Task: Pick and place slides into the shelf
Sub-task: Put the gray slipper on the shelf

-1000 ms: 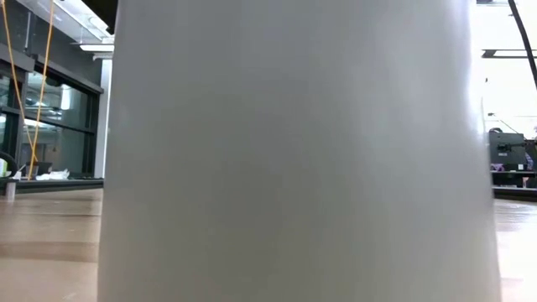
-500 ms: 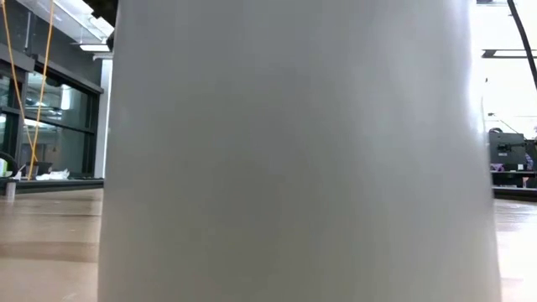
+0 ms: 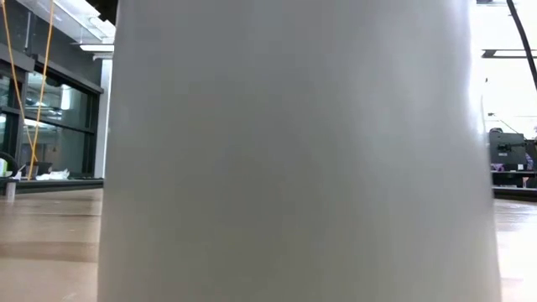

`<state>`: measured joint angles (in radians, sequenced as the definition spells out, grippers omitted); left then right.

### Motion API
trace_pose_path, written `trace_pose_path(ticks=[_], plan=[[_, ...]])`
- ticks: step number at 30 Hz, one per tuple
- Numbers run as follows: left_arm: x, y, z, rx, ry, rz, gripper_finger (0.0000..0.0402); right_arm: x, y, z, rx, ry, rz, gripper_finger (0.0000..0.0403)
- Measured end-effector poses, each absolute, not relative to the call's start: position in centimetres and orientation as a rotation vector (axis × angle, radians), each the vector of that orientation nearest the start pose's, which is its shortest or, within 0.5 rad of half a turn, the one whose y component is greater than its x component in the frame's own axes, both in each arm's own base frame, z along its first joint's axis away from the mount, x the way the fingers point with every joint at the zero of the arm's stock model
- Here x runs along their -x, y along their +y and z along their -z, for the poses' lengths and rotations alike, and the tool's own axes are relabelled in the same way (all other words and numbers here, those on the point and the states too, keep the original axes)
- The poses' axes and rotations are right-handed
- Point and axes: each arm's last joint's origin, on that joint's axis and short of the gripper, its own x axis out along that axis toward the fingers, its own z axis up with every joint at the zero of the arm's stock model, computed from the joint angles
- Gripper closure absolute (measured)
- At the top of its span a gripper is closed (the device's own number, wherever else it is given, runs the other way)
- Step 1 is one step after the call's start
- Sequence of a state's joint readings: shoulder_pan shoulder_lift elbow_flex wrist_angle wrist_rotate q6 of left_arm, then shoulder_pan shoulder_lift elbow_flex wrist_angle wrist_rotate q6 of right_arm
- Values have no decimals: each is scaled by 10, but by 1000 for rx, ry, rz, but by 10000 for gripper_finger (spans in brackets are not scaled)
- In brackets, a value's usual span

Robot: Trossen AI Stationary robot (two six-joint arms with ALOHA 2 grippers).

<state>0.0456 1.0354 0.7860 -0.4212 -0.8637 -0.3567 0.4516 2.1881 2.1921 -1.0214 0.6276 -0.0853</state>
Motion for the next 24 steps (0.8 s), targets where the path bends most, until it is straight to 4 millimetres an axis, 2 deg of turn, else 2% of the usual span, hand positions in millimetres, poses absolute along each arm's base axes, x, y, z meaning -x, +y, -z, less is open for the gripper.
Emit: trace_pose_path(ticks=[7,12,24], plan=[[-226,32,-267,-100,515,-894,131,-431,163,-291,578,967,181,402],[-229,33,-264,-168,545,-932,131,-432,151,-277,583,1036,192,402],[-231,33,-267,-186,520,-928,131,-440,145,-278,608,1005,166,402]])
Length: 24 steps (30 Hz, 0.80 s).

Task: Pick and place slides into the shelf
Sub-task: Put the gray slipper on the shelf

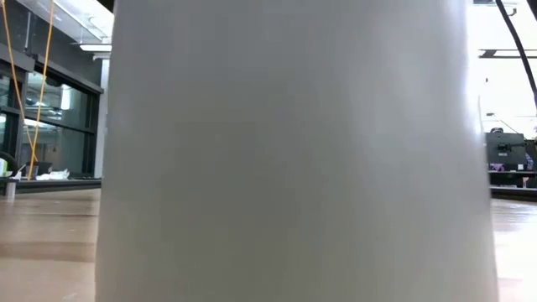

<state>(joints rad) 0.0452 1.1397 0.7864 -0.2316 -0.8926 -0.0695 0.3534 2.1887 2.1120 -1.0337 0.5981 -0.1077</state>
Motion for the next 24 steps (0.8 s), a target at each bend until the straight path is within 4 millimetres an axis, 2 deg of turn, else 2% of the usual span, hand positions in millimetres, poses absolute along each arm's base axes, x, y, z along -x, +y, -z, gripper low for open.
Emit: trace_pose_path(ticks=[7,15,24], plan=[[-234,35,-274,-218,477,-930,131,-442,146,-279,635,983,138,402],[-236,62,-269,-170,503,-934,131,-442,146,-279,634,982,136,402],[-242,81,-256,-160,556,-965,131,-442,147,-279,617,982,108,402]])
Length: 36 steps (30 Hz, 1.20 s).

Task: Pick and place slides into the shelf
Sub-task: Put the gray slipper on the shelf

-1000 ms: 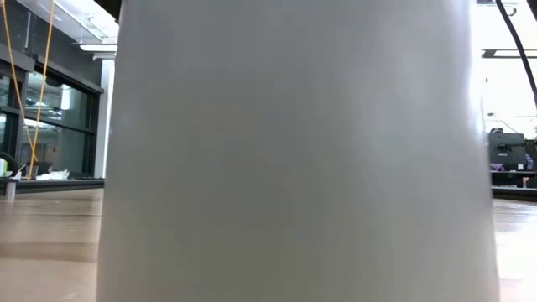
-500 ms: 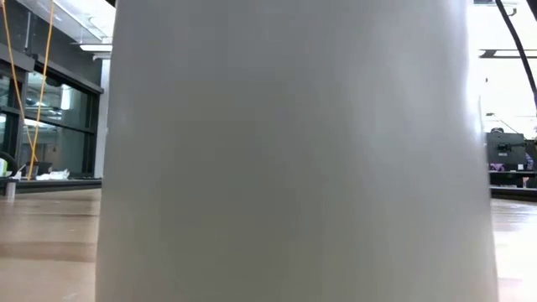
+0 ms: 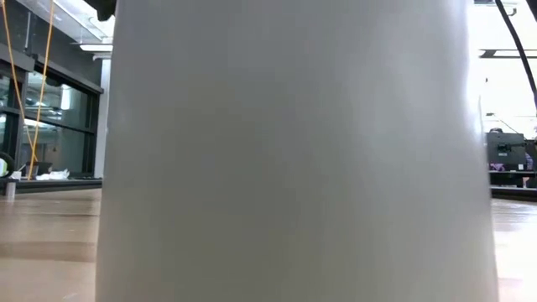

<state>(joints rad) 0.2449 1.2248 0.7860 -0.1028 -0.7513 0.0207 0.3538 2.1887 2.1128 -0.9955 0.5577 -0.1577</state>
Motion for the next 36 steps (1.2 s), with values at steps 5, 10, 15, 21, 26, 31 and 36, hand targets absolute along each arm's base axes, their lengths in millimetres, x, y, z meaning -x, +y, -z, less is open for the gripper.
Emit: trace_pose_path(ticks=[5,10,15,21,26,31,36], plan=[[-242,83,-255,-163,564,-978,152,-443,147,-279,611,982,99,402],[-241,82,-255,-169,564,-984,247,-443,148,-279,608,983,93,402],[-242,82,-255,-161,563,-969,372,-443,148,-279,607,983,91,402],[-241,82,-255,-180,569,-988,369,-442,148,-279,606,983,90,402],[-241,82,-257,-217,587,-978,385,-443,148,-279,606,983,90,402],[-241,83,-267,-274,610,-987,385,-443,147,-278,595,987,77,402],[-244,78,-283,-322,627,-977,385,-444,144,-278,575,997,53,402]])
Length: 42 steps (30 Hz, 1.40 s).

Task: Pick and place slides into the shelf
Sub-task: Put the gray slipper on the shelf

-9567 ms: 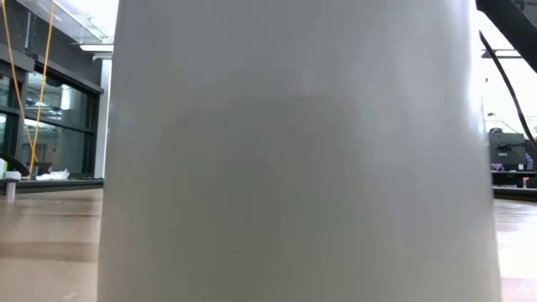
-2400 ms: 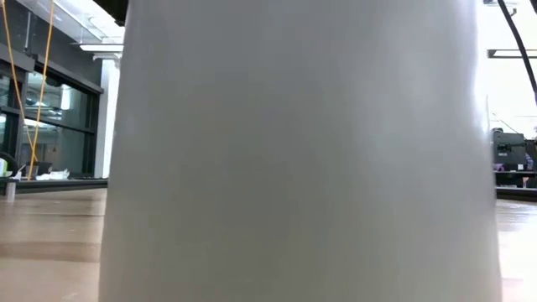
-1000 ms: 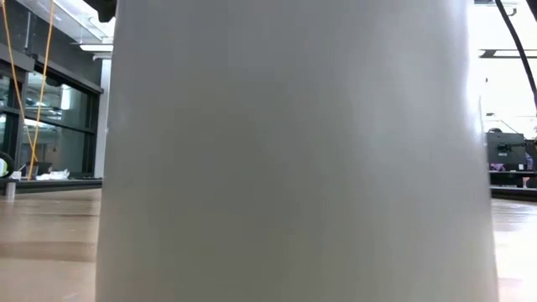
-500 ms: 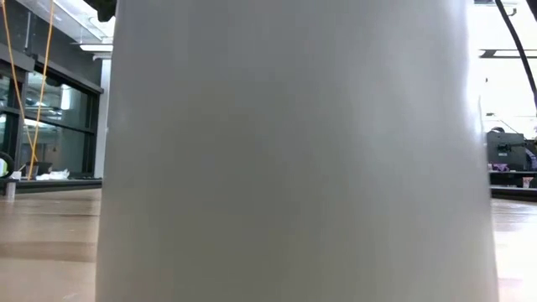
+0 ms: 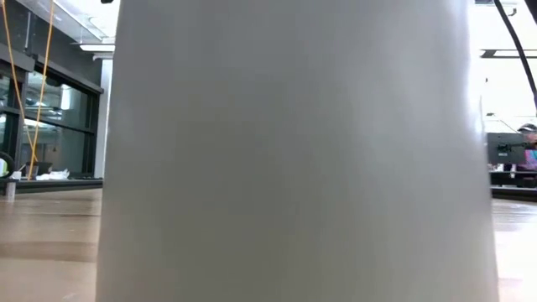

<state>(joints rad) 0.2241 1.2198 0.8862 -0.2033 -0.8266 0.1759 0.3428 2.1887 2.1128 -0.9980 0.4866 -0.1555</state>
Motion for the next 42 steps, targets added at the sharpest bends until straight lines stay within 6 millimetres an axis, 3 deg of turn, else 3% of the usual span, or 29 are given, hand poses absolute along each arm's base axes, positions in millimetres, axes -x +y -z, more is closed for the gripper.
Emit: trace_pose_path(ticks=[10,19,28,42], plan=[[-246,43,-292,-454,677,-1015,387,-437,125,-273,643,1121,120,402],[-240,36,-286,-455,718,-1057,387,-440,102,-275,573,1142,221,402],[-237,36,-283,-414,720,-1075,387,-421,68,-310,569,1209,525,402],[-234,36,-275,-501,839,-1040,387,-396,57,-360,497,1128,614,402]])
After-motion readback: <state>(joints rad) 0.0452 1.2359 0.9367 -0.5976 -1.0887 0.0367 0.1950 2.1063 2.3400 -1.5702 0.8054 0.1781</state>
